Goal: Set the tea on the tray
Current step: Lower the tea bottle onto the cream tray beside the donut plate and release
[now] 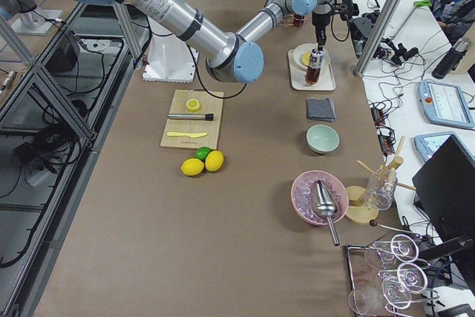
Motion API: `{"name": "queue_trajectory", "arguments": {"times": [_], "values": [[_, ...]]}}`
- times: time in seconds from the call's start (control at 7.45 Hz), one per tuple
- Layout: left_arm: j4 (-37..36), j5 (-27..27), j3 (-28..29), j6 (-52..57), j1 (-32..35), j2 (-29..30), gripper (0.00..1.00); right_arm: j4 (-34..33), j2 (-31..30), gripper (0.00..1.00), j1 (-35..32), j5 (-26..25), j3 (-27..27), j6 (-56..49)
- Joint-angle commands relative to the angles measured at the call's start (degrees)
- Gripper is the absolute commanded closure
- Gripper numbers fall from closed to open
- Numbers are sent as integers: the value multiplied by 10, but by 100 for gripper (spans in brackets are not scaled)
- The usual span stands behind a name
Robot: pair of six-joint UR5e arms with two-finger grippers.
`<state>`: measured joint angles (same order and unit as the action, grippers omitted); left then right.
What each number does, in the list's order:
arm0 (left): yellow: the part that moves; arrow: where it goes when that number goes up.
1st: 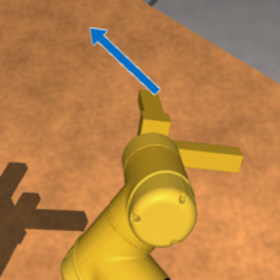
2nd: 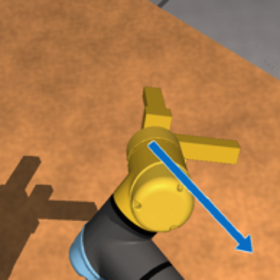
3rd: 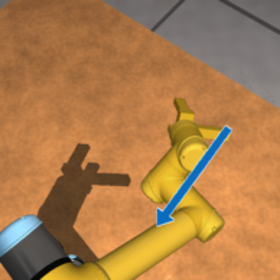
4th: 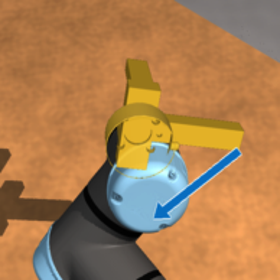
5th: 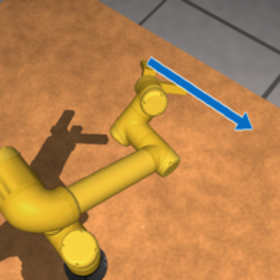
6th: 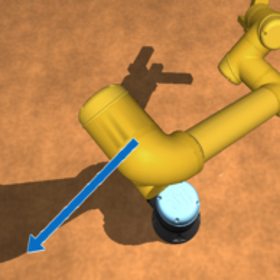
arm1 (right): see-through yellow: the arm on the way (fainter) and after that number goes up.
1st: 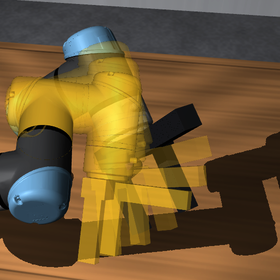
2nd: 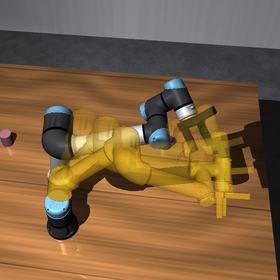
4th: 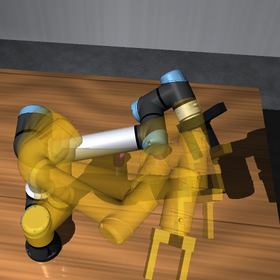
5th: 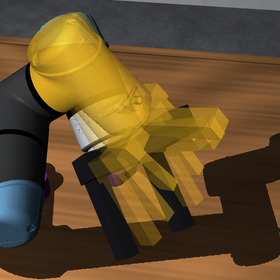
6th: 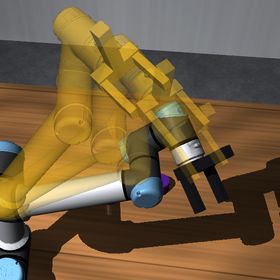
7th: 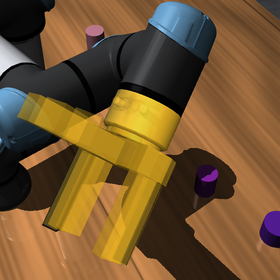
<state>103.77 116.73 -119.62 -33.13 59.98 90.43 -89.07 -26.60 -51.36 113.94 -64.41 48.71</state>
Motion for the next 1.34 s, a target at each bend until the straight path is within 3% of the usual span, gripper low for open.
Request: {"name": "queue_trajectory", "arguments": {"times": [0.0, 0.27, 0.4, 0.54, 0.67, 0.81, 1.07, 1.21], "values": [[1, 0, 1, -4, -1, 1, 3, 27, 1, 100, -1, 2, 23, -3], [1, 0, 4, -3, -1, 1, 3, 28, 1, 100, -1, 8, 26, -2], [1, 0, 4, -4, -1, 1, 3, 28, 1, 36, -1, 9, 24, -2], [1, 0, 4, -3, 0, 1, 3, 38, 0, 0, -1, 9, 24, 0], [1, 1, 2, -4, 0, 2, 3, 38, 1, 0, -7, 12, 20, -2], [0, 11, -14, -8, 1, -6, 3, 29, -7, 0, -22, 56, -7, 2], [-4, 42, -69, -19, 23, -57, 3, -65, -116, 0, -54, 87, -171, -9], [-2, 83, -84, -11, 60, -103, 3, -80, -213, 0, -70, 113, -275, -40]]}}
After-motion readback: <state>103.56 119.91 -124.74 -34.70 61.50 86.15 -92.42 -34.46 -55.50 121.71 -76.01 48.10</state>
